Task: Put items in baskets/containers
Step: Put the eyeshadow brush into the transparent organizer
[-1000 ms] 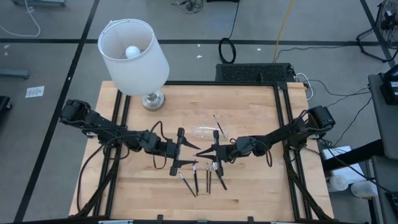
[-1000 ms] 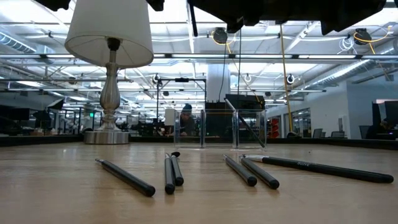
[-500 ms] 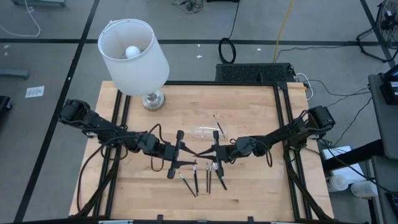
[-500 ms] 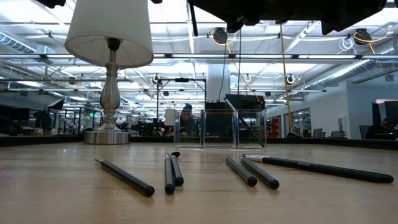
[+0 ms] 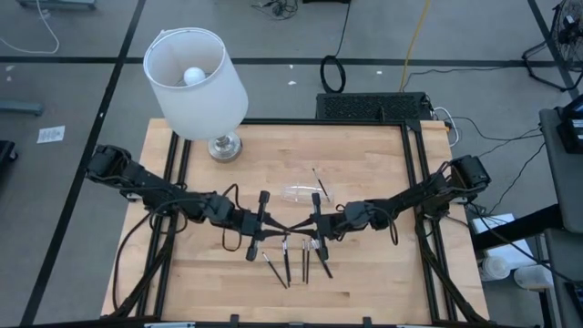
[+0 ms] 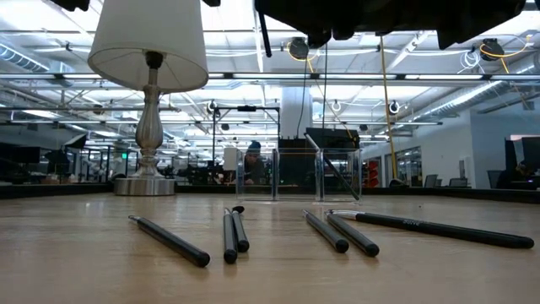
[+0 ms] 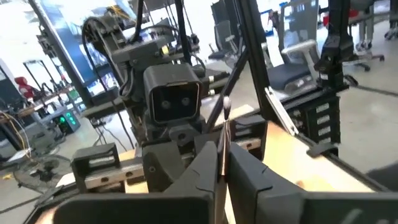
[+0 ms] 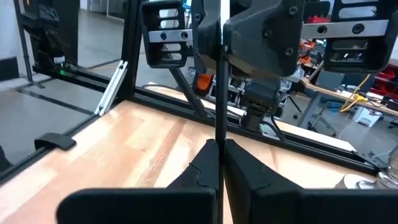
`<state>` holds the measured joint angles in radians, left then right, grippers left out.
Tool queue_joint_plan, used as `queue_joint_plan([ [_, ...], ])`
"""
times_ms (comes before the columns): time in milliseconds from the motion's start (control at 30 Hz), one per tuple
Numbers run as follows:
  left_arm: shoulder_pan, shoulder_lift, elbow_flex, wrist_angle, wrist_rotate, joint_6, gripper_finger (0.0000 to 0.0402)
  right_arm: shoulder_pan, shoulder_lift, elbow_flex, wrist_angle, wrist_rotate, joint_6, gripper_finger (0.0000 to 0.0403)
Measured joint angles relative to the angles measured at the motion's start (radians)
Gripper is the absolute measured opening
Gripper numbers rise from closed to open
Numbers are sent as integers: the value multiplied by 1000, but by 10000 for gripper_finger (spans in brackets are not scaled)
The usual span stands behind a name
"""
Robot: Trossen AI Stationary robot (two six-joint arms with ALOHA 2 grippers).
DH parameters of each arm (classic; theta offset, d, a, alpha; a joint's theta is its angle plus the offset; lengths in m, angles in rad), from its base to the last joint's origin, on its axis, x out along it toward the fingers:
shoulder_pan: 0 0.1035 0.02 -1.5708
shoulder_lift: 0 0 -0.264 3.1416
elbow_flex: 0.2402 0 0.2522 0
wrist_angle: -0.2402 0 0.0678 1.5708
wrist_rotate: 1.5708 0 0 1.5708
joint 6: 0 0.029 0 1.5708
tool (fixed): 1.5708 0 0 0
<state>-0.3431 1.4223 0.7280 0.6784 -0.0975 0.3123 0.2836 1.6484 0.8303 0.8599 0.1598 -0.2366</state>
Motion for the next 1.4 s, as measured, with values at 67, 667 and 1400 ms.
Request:
queue_joint_plan([
  [67,-1,-27,0,-51,-3,-9,16,0,0,0,-1,12,-3,16],
  [667,-24,-385,-193,-148,-246,-51,16,19,-79,0,-136,87,9,143],
  [1400,146,-489,-406,112,-130,-239,16,75,-362,-116,-356,152,35,74],
])
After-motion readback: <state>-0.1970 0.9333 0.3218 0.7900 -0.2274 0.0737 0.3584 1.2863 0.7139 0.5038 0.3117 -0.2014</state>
